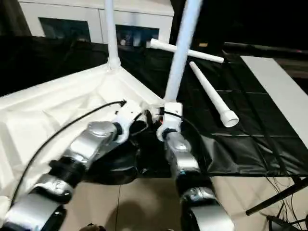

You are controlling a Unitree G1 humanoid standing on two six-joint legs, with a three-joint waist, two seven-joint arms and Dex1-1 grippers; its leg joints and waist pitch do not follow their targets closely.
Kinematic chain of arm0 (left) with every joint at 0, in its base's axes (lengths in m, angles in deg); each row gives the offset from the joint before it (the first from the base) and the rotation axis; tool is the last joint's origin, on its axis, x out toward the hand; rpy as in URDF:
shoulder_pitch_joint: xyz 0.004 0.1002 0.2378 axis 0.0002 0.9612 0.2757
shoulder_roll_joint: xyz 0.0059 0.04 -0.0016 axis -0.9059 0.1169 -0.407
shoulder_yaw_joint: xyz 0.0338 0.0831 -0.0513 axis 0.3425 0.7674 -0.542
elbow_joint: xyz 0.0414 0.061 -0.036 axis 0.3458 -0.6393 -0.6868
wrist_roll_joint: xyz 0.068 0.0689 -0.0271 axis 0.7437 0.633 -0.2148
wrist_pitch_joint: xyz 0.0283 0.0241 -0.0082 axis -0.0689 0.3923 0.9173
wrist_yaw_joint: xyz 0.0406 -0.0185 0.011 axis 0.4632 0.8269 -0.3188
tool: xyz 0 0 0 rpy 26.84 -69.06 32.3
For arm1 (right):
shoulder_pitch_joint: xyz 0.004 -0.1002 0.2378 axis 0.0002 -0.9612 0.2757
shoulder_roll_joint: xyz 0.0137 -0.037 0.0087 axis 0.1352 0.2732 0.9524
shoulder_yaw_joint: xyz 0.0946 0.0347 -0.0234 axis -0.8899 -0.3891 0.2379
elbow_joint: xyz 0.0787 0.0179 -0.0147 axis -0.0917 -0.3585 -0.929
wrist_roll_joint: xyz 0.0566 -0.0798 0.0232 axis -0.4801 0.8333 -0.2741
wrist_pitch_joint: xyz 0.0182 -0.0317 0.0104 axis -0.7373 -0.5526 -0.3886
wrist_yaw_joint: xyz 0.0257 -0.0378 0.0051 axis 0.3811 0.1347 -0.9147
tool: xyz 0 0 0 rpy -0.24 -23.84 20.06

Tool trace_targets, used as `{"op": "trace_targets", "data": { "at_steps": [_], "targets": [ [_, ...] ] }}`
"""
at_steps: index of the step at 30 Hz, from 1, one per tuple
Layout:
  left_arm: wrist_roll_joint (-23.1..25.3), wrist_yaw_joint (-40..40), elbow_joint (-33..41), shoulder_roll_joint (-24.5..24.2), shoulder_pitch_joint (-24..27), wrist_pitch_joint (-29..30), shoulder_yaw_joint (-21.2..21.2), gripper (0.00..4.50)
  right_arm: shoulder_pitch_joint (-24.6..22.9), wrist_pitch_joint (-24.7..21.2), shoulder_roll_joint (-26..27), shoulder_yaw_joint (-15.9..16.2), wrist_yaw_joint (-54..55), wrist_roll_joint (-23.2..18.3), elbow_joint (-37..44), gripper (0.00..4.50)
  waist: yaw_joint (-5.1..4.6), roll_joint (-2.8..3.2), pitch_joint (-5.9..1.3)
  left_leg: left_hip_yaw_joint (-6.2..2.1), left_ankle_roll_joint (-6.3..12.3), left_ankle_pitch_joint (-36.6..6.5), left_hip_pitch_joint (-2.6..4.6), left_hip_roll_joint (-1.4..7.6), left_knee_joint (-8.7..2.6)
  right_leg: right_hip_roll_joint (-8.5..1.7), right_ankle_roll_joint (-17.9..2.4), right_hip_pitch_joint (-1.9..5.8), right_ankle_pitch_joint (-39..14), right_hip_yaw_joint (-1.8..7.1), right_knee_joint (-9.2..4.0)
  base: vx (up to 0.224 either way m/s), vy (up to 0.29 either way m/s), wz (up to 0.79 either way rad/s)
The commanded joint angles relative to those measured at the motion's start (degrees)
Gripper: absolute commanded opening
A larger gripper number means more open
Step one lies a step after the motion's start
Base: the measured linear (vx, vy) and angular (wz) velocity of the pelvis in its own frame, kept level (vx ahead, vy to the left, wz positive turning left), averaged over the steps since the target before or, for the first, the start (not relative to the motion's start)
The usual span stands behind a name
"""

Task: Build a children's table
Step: Rotate leg to tighten

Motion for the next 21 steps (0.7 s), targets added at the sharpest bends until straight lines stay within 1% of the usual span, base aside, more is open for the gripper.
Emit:
{"op": "trace_targets", "data": {
  "at_steps": [1,2,3,4,5,6,7,8,9,10,11,12,13,14,15,16,17,18,19,20,21],
  "targets": [
    [-0.2,2.0,1.8,-0.7,0.8,-3.5,0.4,0.0,-1.3,-0.4,-1.0,0.2,-0.6,0.9,3.1,4.44,0.29,-0.06,-4.1,0.27,2.51,-10.5,0.94,0.89,-3.49,-2.4,-10.0,2.82,-8.5,1.98,-3.31,0.0,0.0,0.0],
    [-0.1,2.2,1.8,-1.0,0.9,-3.9,0.5,0.0,-1.8,-0.5,-1.3,0.2,-0.8,1.0,3.8,4.44,0.22,-0.04,-4.09,0.25,2.56,-10.7,0.98,0.93,-3.51,-2.4,-10.3,2.77,-8.4,1.98,-3.26,0.0,0.0,0.0],
    [0.1,2.7,1.7,-1.6,0.9,-4.7,0.7,0.0,-2.8,-1.1,-1.9,0.5,-1.2,1.2,5.6,4.44,0.2,-0.12,-3.99,0.3,2.55,-11.0,0.9,0.85,-3.58,-2.32,-10.2,2.9,-9.0,1.98,-3.37,0.0,0.0,0.0],
    [0.4,4.4,1.3,-2.6,0.8,-7.1,1.4,0.0,-5.0,-2.2,-3.0,1.0,-2.0,1.4,9.2,4.44,0.23,-0.14,-3.94,0.29,2.58,-11.7,0.98,0.88,-3.62,-2.36,-9.8,2.87,-10.0,2.03,-3.56,0.0,0.0,0.0],
    [0.6,4.8,1.2,-2.8,0.7,-8.3,1.6,0.0,-5.7,-2.8,-3.3,1.1,-2.3,1.3,10.4,4.44,0.21,-0.12,-3.93,0.34,2.43,-12.0,1.06,0.96,-3.62,-2.36,-9.8,2.74,-10.4,2.13,-3.54,0.0,0.0,0.0],
    [0.9,5.3,0.8,-3.2,0.4,-10.9,2.0,0.0,-7.1,-4.0,-3.8,1.2,-2.9,1.2,12.7,4.44,0.3,-0.1,-3.95,0.29,2.49,-12.0,1.05,0.9,-3.65,-2.33,-9.6,2.82,-10.5,2.12,-3.63,0.0,0.0,0.0],
    [1.1,5.3,0.6,-3.3,0.2,-12.0,2.1,0.0,-7.6,-4.4,-4.0,1.2,-3.1,1.0,13.5,4.44,0.33,-0.17,-3.92,0.36,2.62,-12.3,1.15,0.97,-3.64,-2.33,-9.4,2.72,-10.5,2.21,-3.68,0.0,0.0,0.0],
    [1.3,5.0,0.3,-3.2,-0.1,-12.8,2.1,0.0,-8.0,-4.6,-4.2,1.2,-3.3,0.9,14.0,4.44,0.36,-0.12,-3.95,0.38,2.54,-12.5,1.27,0.98,-3.63,-2.36,-9.5,2.62,-10.9,2.22,-3.68,0.0,0.0,0.0],
    [1.2,3.4,-0.8,-2.7,-1.0,-13.8,1.4,0.0,-8.6,-5.1,-4.5,1.2,-3.4,0.9,14.7,4.44,0.35,-0.14,-3.95,0.42,2.43,-12.8,1.3,1.02,-3.63,-2.38,-9.7,2.57,-11.1,2.24,-3.65,0.0,0.0,0.0],
    [1.0,3.4,-1.1,-2.5,-1.3,-14.0,1.1,0.0,-8.8,-5.2,-4.6,1.3,-3.4,0.9,15.0,4.44,0.45,0.45,-3.89,0.44,2.04,-13.3,1.4,1.04,-3.66,-2.38,-9.8,2.43,-11.4,2.31,-3.76,0.0,0.0,0.0],
    [0.5,3.3,-1.5,-2.2,-1.7,-14.5,0.6,0.28,-9.2,-5.5,-4.7,1.3,-3.3,0.9,15.4,4.48,0.43,0.25,-3.81,0.5,1.95,-13.6,1.4,1.0,-3.67,-2.29,-9.7,2.37,-11.7,2.32,-3.9,0.0,0.0,0.0],
    [-0.6,2.6,-1.8,-1.7,-2.6,-14.4,-0.7,0.55,-9.6,-6.1,-4.9,1.5,-3.2,1.1,16.2,4.5,0.69,0.09,-3.83,0.52,1.73,-13.9,1.44,1.01,-3.65,-2.33,-9.6,2.42,-12.2,2.35,-3.86,0.0,0.0,0.0],
    [-0.7,2.0,-1.8,-1.6,-2.8,-14.3,-1.2,0.55,-9.7,-6.5,-4.9,1.6,-3.2,1.1,16.6,4.5,0.99,0.33,-3.88,0.46,1.55,-13.9,1.48,1.07,-3.66,-2.47,-9.7,2.41,-12.0,2.37,-3.76,0.0,0.0,0.0],
    [-1.1,1.6,-1.2,-1.6,-3.0,-13.7,-1.9,0.55,-9.8,-6.8,-4.8,1.8,-3.3,0.9,16.9,4.5,1.01,0.23,-3.88,0.46,1.53,-13.8,1.38,1.05,-3.65,-2.47,-9.9,2.47,-11.8,2.36,-3.75,0.0,0.0,0.0],
    [-1.5,1.1,-0.8,-1.7,-3.2,-13.2,-2.5,0.75,-10.0,-7.7,-4.6,2.0,-3.5,0.9,17.8,4.5,1.08,0.29,-3.92,0.41,1.34,-13.6,1.42,1.16,-3.67,-2.44,-10.6,2.48,-10.4,2.3,-3.57,0.0,0.0,0.0],
    [-1.8,1.0,-0.2,-2.0,-3.2,-13.2,-2.9,0.75,-10.2,-8.2,-4.5,2.2,-3.7,0.9,18.5,4.5,1.06,0.11,-3.87,0.43,1.41,-13.7,1.36,1.13,-3.71,-2.38,-10.6,2.49,-10.4,2.27,-3.61,0.0,0.0,0.0],
    [-2.3,1.0,0.7,-2.2,-3.3,-13.0,-3.6,0.75,-10.4,-9.0,-4.2,2.5,-3.9,0.9,19.4,4.5,1.11,0.08,-3.86,0.41,1.39,-13.7,1.35,1.13,-3.69,-2.41,-10.4,2.55,-10.5,2.24,-3.54,0.0,0.0,0.0],
    [-3.1,1.0,1.9,-2.4,-3.2,-11.8,-4.5,1.0,-10.5,-9.6,-4.1,2.7,-4.1,0.9,19.9,4.5,1.06,0.12,-3.88,0.35,1.52,-13.4,1.3,1.15,-3.71,-2.45,-10.4,2.61,-10.2,2.23,-3.4,0.0,0.0,0.0],
    [-3.5,1.1,3.1,-2.6,-3.1,-10.5,-5.1,1.0,-10.4,-9.8,-4.0,3.0,-4.2,1.1,20.0,4.5,0.92,-0.03,-3.83,0.35,1.54,-13.2,1.13,1.06,-3.71,-2.48,-10.2,2.75,-10.3,2.23,-3.39,0.0,0.0,0.0],
    [-4.1,1.3,4.8,-3.0,-2.9,-8.6,-5.9,1.11,-10.5,-10.1,-4.0,3.4,-4.4,1.3,20.3,4.5,0.88,-0.02,-3.82,0.34,1.45,-13.1,1.09,1.07,-3.7,-2.52,-10.2,2.82,-10.5,2.21,-3.31,0.0,0.0,0.0],
    [-4.4,2.1,7.5,-4.1,-2.3,-6.0,-6.3,1.11,-10.4,-10.3,-3.9,3.8,-4.7,1.5,20.3,4.5,0.81,-0.07,-3.83,0.44,1.47,-13.0,1.31,1.14,-3.62,-2.49,-10.3,2.61,-10.8,2.25,-3.29,0.0,0.0,0.0]
  ]
}}
